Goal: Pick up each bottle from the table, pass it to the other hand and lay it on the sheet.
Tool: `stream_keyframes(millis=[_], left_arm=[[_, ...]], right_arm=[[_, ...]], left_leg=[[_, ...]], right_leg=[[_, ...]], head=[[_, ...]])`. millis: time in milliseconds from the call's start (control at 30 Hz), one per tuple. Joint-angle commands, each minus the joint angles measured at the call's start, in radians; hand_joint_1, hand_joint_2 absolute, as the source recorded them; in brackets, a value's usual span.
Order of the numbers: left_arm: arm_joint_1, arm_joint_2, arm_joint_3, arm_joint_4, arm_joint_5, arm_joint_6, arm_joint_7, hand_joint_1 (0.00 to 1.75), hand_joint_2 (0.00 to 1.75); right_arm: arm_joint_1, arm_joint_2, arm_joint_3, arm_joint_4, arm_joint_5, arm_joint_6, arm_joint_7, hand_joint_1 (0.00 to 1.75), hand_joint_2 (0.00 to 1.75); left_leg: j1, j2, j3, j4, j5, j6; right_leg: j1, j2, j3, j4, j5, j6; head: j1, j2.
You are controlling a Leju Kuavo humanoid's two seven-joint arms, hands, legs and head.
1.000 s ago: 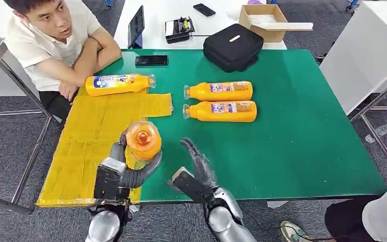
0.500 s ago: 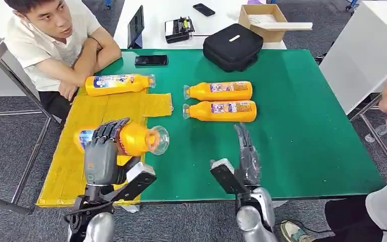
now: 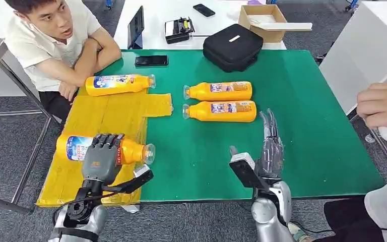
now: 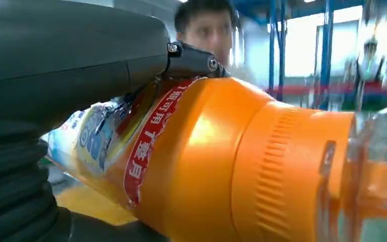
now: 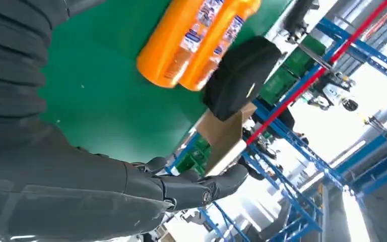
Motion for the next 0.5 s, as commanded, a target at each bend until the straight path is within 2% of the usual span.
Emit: stream_keyframes(millis=[33, 200, 333, 367, 400, 467, 500], left_arm=[[-0.151, 0.042, -0.030, 0.419, -0.011, -0.066, 0.027, 1.75, 1.75], [-0.171, 0.025, -0.012, 0.445, -0.011, -0.085, 0.043, 1.75, 1.75], [-0.199, 0.013, -0.020, 0.460, -0.011, -0.114, 0.108, 1.75, 1.75], [-0.209, 0.009, -0.025, 0.467, -0.011, -0.129, 0.123, 1.59, 1.75], [-0.224, 0.001, -0.026, 0.479, -0.011, -0.144, 0.138, 0.28, 1.75], [-0.227, -0.001, -0.028, 0.481, -0.011, -0.148, 0.141, 0.28, 1.75], [-0.227, -0.001, -0.028, 0.481, -0.011, -0.148, 0.141, 0.09, 1.75]], right_arm=[[-0.059, -0.032, -0.031, 0.160, -0.036, -0.004, -0.033, 0.00, 1.75], [-0.066, -0.026, -0.036, 0.184, -0.042, -0.004, -0.041, 0.00, 1.75], [-0.066, -0.019, -0.041, 0.191, -0.042, -0.003, -0.042, 0.00, 1.75], [-0.066, -0.018, -0.042, 0.193, -0.042, -0.002, -0.042, 0.00, 1.75], [-0.069, -0.015, -0.044, 0.200, -0.041, -0.001, -0.044, 0.00, 1.75], [-0.070, -0.015, -0.044, 0.201, -0.041, -0.001, -0.044, 0.00, 1.75], [-0.070, -0.015, -0.044, 0.201, -0.041, -0.001, -0.044, 0.00, 1.75]], left_leg=[[0.000, 0.000, 0.006, -0.002, 0.000, 0.000], [0.000, -0.001, 0.006, -0.002, -0.001, 0.000], [0.000, 0.001, 0.007, -0.002, 0.000, 0.000], [0.000, -0.001, 0.006, -0.001, 0.000, 0.000], [0.000, 0.000, 0.007, -0.002, 0.001, 0.000], [0.001, 0.001, 0.008, -0.002, 0.002, 0.000], [0.000, 0.002, 0.009, -0.002, 0.002, 0.000]], right_leg=[[0.001, -0.001, 0.007, -0.003, -0.001, -0.003], [0.001, -0.001, 0.008, -0.003, -0.001, -0.004], [0.002, 0.000, 0.009, -0.002, 0.001, -0.005], [0.001, -0.001, 0.008, -0.002, 0.000, -0.004], [0.001, -0.001, 0.008, -0.002, 0.001, -0.004], [0.002, -0.001, 0.009, -0.002, 0.002, -0.006], [0.002, 0.000, 0.009, -0.002, 0.002, -0.007]], head=[[0.000, 0.000], [0.000, 0.000], [0.000, 0.000], [0.000, 0.000], [0.000, 0.000], [0.000, 0.000], [0.000, 0.000]])
